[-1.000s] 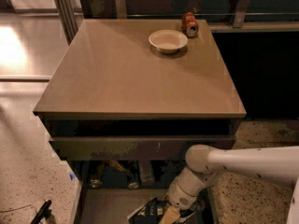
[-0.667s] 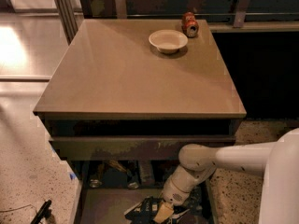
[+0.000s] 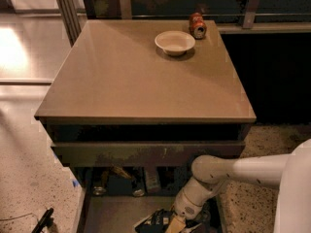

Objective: Place blue chip bag into middle drawer

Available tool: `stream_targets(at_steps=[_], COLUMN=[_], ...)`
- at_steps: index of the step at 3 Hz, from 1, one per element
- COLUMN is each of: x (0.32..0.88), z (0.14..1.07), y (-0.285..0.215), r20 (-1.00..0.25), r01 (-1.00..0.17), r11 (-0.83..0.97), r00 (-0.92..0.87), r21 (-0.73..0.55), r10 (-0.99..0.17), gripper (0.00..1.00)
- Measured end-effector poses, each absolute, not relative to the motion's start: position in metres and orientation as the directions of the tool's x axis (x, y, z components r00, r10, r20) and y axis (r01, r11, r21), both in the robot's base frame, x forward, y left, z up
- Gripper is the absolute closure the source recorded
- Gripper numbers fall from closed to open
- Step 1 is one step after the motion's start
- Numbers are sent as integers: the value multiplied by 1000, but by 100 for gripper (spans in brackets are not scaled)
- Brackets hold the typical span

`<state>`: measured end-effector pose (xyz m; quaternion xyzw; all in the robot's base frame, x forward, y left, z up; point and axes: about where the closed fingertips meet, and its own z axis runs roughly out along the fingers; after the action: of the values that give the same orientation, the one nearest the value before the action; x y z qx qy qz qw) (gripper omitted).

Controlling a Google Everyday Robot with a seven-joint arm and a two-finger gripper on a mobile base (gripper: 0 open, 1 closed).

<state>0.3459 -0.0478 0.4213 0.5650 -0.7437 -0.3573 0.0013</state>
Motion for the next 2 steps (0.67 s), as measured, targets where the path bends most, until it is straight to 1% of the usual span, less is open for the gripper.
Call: stream_targets(at_steps=[1,2], x=[344,344], z=[393,393], y=[-56,-56], r20=[-378,-378], r01=[-809,-808], r11=[136,136], r00=[-407,-407], r21=[573,573], r10=[-832,-832], gripper=[100,100])
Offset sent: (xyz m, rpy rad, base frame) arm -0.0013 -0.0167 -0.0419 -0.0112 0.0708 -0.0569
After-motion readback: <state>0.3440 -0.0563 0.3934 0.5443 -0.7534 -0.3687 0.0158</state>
